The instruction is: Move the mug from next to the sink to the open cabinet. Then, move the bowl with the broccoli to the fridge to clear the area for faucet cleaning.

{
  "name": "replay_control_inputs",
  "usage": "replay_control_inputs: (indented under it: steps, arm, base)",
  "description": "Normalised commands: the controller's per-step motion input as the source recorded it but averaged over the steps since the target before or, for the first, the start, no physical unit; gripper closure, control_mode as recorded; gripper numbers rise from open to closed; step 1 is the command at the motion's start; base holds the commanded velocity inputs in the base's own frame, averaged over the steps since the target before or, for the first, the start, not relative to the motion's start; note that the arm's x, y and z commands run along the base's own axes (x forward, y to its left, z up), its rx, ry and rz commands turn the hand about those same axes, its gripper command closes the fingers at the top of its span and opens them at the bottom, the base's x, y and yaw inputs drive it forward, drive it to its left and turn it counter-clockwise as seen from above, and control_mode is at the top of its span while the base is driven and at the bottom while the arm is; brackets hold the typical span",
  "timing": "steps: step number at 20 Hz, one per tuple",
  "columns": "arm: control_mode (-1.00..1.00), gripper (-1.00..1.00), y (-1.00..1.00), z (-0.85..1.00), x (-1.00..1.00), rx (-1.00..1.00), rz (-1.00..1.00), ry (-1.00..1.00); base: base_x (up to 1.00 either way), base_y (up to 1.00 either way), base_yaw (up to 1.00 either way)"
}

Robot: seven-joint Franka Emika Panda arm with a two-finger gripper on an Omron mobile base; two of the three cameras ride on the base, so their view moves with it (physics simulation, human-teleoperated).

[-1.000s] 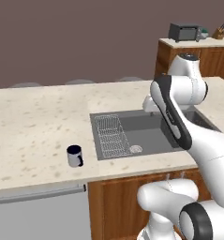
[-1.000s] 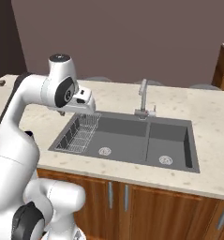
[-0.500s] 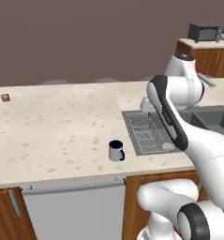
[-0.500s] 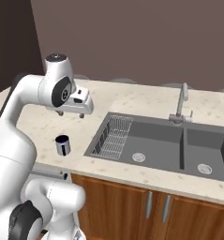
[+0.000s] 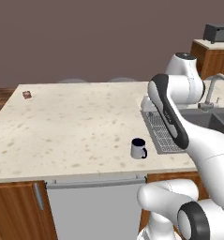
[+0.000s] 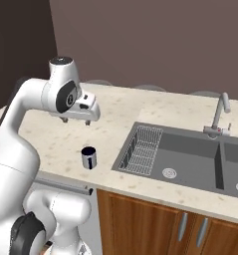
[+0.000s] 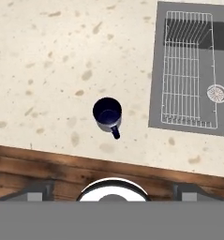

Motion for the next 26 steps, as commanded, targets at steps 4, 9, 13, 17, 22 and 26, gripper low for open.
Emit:
replay_control_inputs:
  steps: [4, 9, 13, 17, 22, 26]
  arm:
    - [-1.00, -1.00, -0.21, -0.49, 0.00, 0.00, 0.36, 0.04]
    - [-1.00, -1.00, -0.40, -0.65, 0.00, 0.00, 0.39, 0.07]
    - [-1.00, -1.00, 0.05, -0.91, 0.07, -0.02, 0.28, 0.00]
    - [-1.00, -1.00, 0.41, -0.91, 0.51, 0.00, 0.13, 0.00]
    - [-1.00, -1.00, 0.11, -0.84, 0.52, 0.00, 0.04, 0.00]
    - [-1.00, -1.00, -0.01, -0.63, 0.48, 0.00, 0.00, 0.00]
  base:
    - [0.00, 0.00, 0.00]
    - [0.00, 0.00, 0.00]
    - [0.00, 0.00, 0.00]
    - [0.00, 0.00, 0.00]
    - [0.00, 0.00, 0.00]
    - [0.00, 0.00, 0.00]
